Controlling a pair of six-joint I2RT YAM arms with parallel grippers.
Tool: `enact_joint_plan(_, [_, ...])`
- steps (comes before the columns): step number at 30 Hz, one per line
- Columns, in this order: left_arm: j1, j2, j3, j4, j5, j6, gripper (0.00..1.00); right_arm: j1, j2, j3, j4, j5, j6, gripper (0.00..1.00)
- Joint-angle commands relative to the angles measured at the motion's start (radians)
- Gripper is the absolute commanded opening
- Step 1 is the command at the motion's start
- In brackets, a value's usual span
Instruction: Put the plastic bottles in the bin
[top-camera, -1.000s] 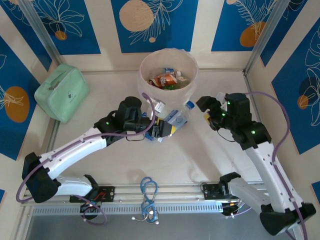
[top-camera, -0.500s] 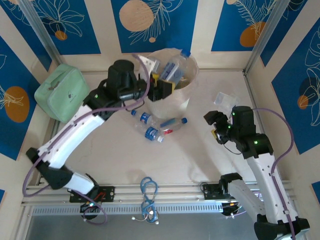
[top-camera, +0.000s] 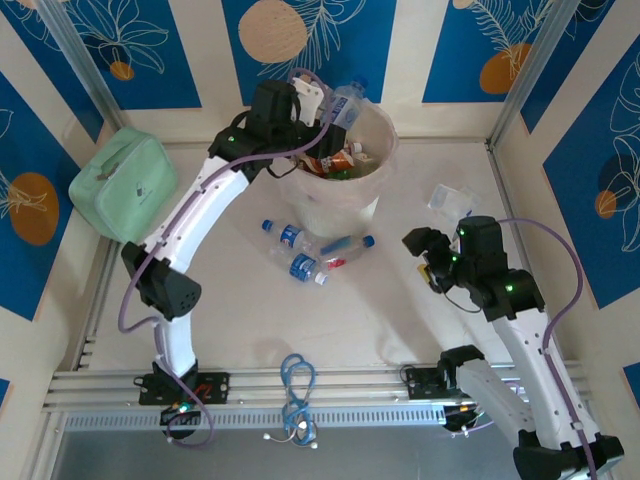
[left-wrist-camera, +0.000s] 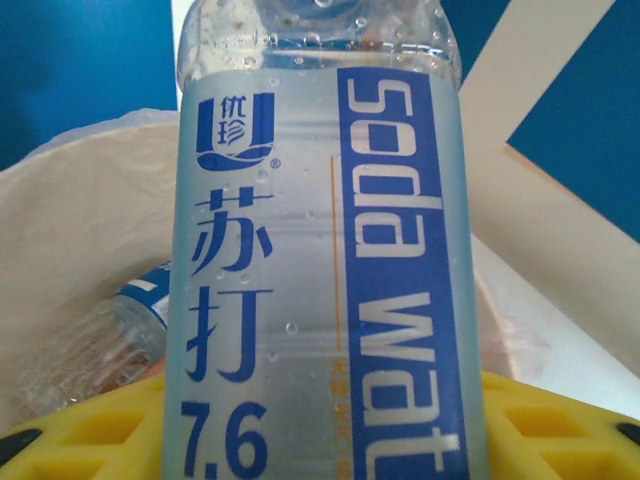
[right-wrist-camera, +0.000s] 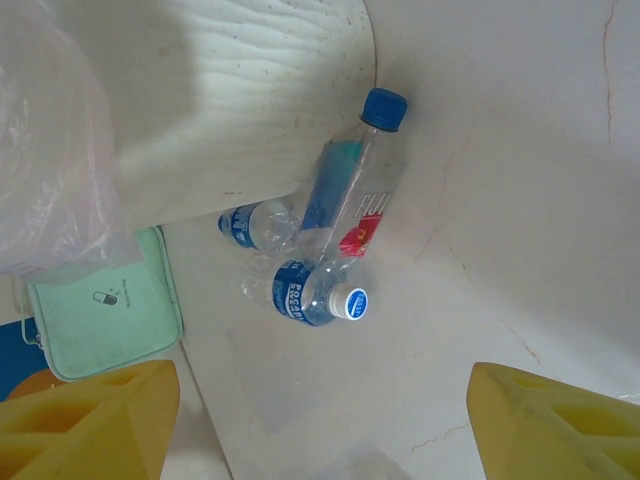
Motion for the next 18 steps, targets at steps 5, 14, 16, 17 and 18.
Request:
enact_joint_plan(5, [0.041,0.033,0.063,-0.098,-0.022,0.09,0.51,0.005,-0.018,-0.024,-0.027,0.002,0.01,0.76])
enact_joint_plan(14, [0.046,0.061,0.062,-0.145,-0.037,0.138,0.51,0.005,-0.021,-0.035,-0.03,0.006,0.015,0.76])
enact_joint_plan(16, [0.046,0.068,0.062,-0.154,-0.048,0.146,0.52,0.004,-0.026,-0.038,-0.032,0.006,0.018,0.75])
enact_joint_plan(17, [0.047,0.073,0.062,-0.158,-0.057,0.146,0.53,0.004,-0.03,-0.039,-0.034,0.007,0.019,0.75])
enact_joint_plan(18, [0.047,0.076,0.062,-0.161,-0.066,0.146,0.57,0.005,-0.033,-0.039,-0.037,0.007,0.018,0.76])
